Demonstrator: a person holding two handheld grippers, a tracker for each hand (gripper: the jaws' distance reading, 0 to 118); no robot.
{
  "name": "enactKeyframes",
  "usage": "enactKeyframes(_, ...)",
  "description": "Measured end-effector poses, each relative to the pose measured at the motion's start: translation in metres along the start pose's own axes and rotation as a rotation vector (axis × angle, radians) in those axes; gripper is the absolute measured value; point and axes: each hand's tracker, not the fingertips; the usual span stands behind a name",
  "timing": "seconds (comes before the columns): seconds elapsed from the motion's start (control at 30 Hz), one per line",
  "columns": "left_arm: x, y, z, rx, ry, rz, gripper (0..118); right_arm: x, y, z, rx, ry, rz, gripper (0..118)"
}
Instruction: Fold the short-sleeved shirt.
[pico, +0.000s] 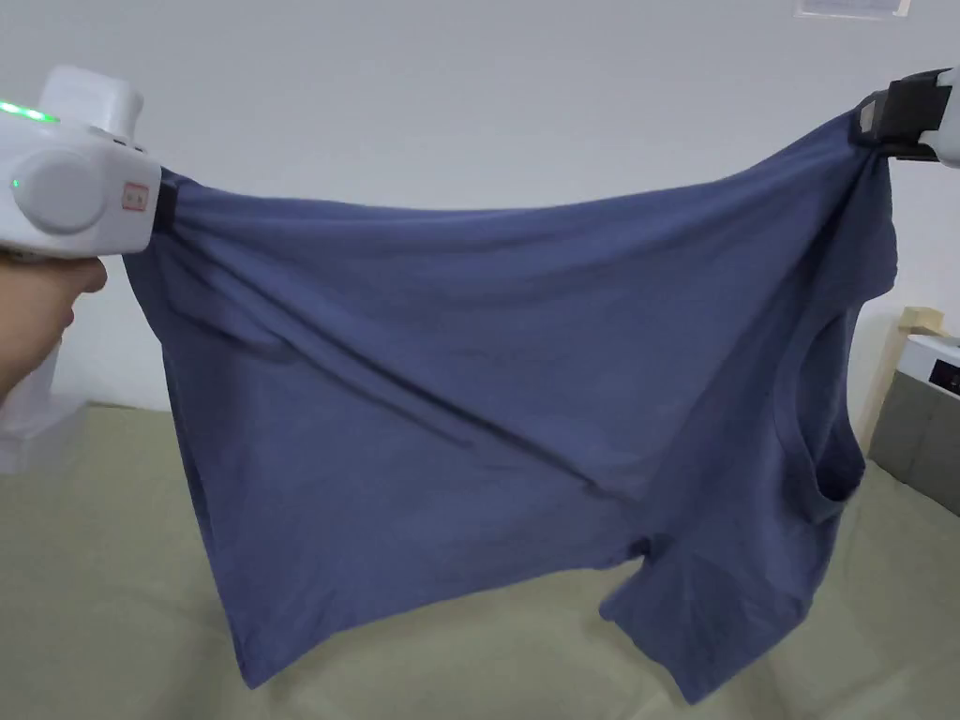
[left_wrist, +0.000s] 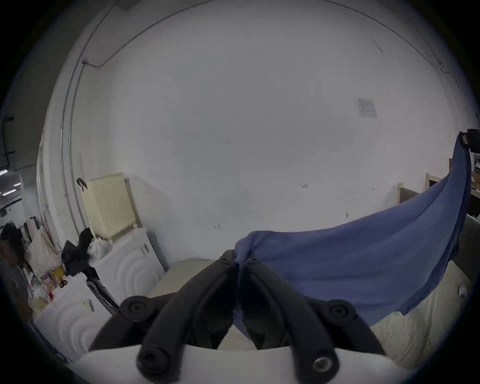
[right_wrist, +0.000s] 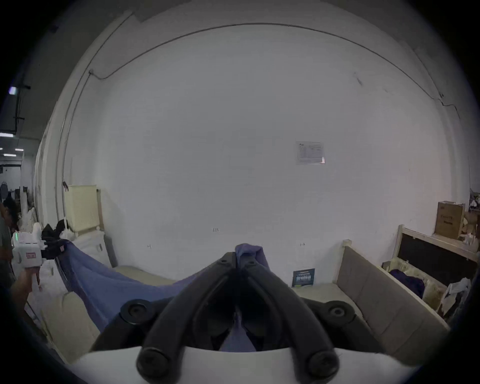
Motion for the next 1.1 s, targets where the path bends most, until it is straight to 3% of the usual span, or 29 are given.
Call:
enactKeyframes(0.17, 0.003, -0.028, -0.024, -0.013, 0.018, -0.011, 3, 0.001, -0.044, -0.031, -0.038, -0.017, -0.004, 4)
enactKeyframes(0.37, 0.028, -0.119, -0.073, -0.155, 0.011, 0.052, 3, 0.006, -0.151, -0.077, -0.174, -0.057, -0.051, 4)
enactKeyframes(0.53, 0.033, -0.159, -0.069, -0.183, 0.002, 0.113, 3, 0.012, -0.191, -0.069, -0.206, -0.066, -0.01, 4)
enactKeyframes(0.73, 0.025, -0.177, -0.001, -0.167, -0.066, 0.121, 3, 0.017, -0.207, 0.012, -0.18, -0.013, -0.013, 4)
enactKeyframes(0.87, 0.02, -0.223, 0.064, -0.193, -0.096, 0.137, 3, 0.015, -0.242, 0.093, -0.198, 0.017, -0.018, 4)
enactKeyframes(1.03, 0.019, -0.317, 0.136, -0.323, -0.12, 0.124, 3, 0.009, -0.324, 0.188, -0.294, 0.012, -0.023, 4)
enactKeyframes(1.1, 0.021, -0.36, 0.158, -0.409, -0.139, 0.137, 3, 0.012, -0.373, 0.211, -0.388, -0.005, 0.028, 4)
